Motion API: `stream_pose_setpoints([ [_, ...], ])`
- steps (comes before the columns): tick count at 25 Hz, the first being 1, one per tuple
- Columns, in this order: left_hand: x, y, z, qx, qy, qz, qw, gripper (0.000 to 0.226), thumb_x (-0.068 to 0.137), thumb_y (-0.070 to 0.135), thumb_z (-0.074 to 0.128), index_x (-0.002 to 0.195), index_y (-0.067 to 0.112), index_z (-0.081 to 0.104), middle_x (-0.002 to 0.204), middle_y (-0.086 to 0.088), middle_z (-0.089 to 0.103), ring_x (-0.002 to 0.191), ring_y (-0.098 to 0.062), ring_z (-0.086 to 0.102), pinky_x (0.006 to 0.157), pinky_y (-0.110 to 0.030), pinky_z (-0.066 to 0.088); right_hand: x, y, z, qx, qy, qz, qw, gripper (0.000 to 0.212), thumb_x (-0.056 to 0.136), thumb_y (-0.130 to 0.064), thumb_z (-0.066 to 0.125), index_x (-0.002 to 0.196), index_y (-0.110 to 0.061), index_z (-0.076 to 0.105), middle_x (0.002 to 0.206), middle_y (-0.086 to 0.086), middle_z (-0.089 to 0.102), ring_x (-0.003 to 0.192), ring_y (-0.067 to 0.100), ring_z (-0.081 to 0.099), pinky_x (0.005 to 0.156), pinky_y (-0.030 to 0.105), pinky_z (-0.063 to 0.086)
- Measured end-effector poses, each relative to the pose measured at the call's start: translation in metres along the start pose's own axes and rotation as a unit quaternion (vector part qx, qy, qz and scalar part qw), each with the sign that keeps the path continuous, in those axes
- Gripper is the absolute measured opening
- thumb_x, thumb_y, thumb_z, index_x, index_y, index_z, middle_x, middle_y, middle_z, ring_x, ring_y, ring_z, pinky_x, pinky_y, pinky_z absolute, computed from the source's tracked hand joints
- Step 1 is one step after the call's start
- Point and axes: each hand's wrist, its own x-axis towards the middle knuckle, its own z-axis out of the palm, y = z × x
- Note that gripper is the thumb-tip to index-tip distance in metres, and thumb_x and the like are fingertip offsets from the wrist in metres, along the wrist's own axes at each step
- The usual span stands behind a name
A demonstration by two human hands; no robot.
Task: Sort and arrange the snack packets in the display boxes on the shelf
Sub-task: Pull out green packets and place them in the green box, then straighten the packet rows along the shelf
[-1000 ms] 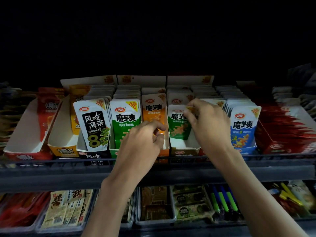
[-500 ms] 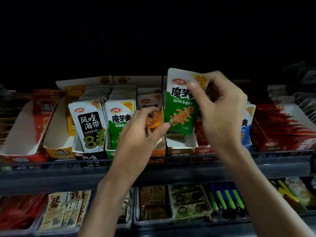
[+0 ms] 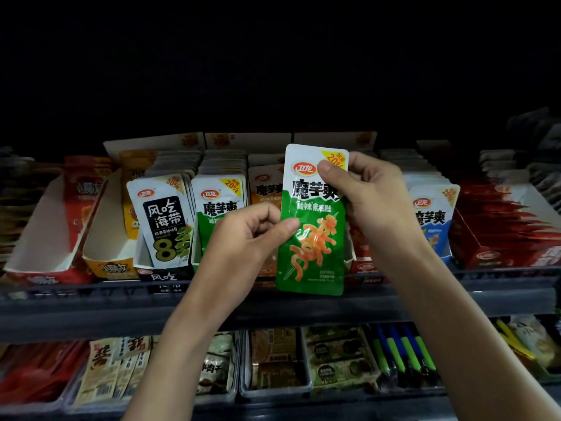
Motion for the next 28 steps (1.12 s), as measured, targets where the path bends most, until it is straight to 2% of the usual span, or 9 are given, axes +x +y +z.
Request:
stream_pose_setpoints([
  [5, -0.001, -0.005, -0.007, -0.009, 0.02, -0.011, 1.0, 0.032, 0.091, 0.03, 0.061, 0.065, 0.012, 0.053, 0.054, 0.005, 0.037, 0.048, -0.009, 0.031, 0.046, -0.018, 0.026, 0.0, -0.001, 0.007, 0.001, -0.032, 0.004, 0.999, 0.01, 0.094, -0.017, 0.063, 0.098, -0.01, 0.069, 0.087, 0.006, 0.077, 0.074, 0.016, 0.074, 0.06, 0.024, 0.056],
  [8, -0.002, -0.008, -0.012, 0.001, 0.068, -0.005, 0.998, 0.03, 0.093, 0.027, 0.061, 0.067, 0.013, 0.056, 0.058, 0.005, 0.048, 0.053, -0.01, 0.042, 0.052, -0.024, 0.034, -0.001, 0.0, 0.015, -0.019, -0.064, 0.016, 0.998, 0.006, 0.093, -0.013, 0.064, 0.092, -0.01, 0.069, 0.067, -0.003, 0.073, 0.045, 0.001, 0.058, 0.043, 0.011, 0.04],
  [11, -0.004, -0.008, -0.019, 0.019, 0.141, -0.002, 0.99, 0.022, 0.094, 0.024, 0.061, 0.073, 0.016, 0.065, 0.068, 0.005, 0.065, 0.064, -0.009, 0.06, 0.058, -0.028, 0.044, -0.001, 0.005, 0.025, -0.062, -0.088, -0.004, 0.994, 0.006, 0.092, -0.017, 0.067, 0.089, -0.013, 0.07, 0.064, -0.002, 0.069, 0.04, 0.005, 0.041, 0.04, 0.014, 0.033],
  [16, -0.008, -0.009, -0.043, 0.049, 0.318, 0.011, 0.947, 0.017, 0.094, 0.023, 0.061, 0.079, 0.024, 0.07, 0.077, 0.013, 0.068, 0.073, 0.0, 0.059, 0.066, -0.013, 0.044, -0.001, 0.005, 0.047, -0.042, -0.004, -0.105, 0.994, 0.003, 0.092, -0.022, 0.068, 0.091, -0.023, 0.071, 0.078, -0.001, 0.072, 0.054, 0.011, 0.053, 0.048, 0.023, 0.044],
  [18, -0.01, -0.012, -0.054, 0.073, 0.355, 0.008, 0.932, 0.015, 0.094, 0.022, 0.061, 0.081, 0.024, 0.068, 0.078, 0.013, 0.067, 0.071, 0.003, 0.056, 0.065, -0.011, 0.04, -0.001, 0.007, 0.057, -0.033, 0.009, -0.127, 0.991, 0.005, 0.092, -0.023, 0.068, 0.096, -0.023, 0.072, 0.084, -0.003, 0.074, 0.06, 0.012, 0.058, 0.052, 0.029, 0.049],
  [21, -0.01, -0.019, -0.063, 0.134, 0.35, -0.039, 0.926, 0.007, 0.091, 0.021, 0.063, 0.086, 0.024, 0.066, 0.076, 0.013, 0.063, 0.064, 0.001, 0.054, 0.064, -0.023, 0.045, 0.0, 0.014, 0.071, -0.062, 0.001, -0.137, 0.989, 0.009, 0.092, -0.022, 0.068, 0.099, -0.022, 0.074, 0.079, -0.011, 0.073, 0.067, 0.007, 0.062, 0.061, 0.028, 0.053],
  [24, -0.008, -0.027, -0.065, 0.199, 0.3, -0.098, 0.928, 0.005, 0.089, 0.03, 0.066, 0.094, 0.028, 0.064, 0.076, 0.012, 0.063, 0.07, -0.007, 0.06, 0.07, -0.04, 0.053, 0.003, 0.026, 0.081, -0.121, -0.009, -0.132, 0.984, 0.014, 0.091, -0.026, 0.07, 0.103, -0.024, 0.075, 0.09, -0.014, 0.075, 0.084, 0.0, 0.068, 0.077, 0.028, 0.057],
  [26, -0.009, -0.027, -0.064, 0.253, 0.258, -0.121, 0.924, 0.012, 0.089, 0.035, 0.065, 0.099, 0.029, 0.063, 0.076, 0.013, 0.063, 0.076, -0.015, 0.061, 0.069, -0.038, 0.051, 0.005, 0.035, 0.087, -0.169, -0.016, -0.112, 0.979, 0.011, 0.088, -0.033, 0.071, 0.098, -0.03, 0.075, 0.09, -0.017, 0.074, 0.088, 0.002, 0.068, 0.083, 0.036, 0.057],
  [28, -0.01, -0.025, -0.061, 0.328, 0.23, -0.134, 0.907, 0.019, 0.089, 0.038, 0.065, 0.106, 0.029, 0.062, 0.077, 0.015, 0.062, 0.075, -0.014, 0.058, 0.06, -0.032, 0.041, 0.008, 0.045, 0.092, -0.247, -0.032, -0.098, 0.963, 0.018, 0.086, -0.039, 0.071, 0.103, -0.031, 0.074, 0.093, -0.015, 0.074, 0.092, 0.006, 0.068, 0.085, 0.04, 0.056],
])
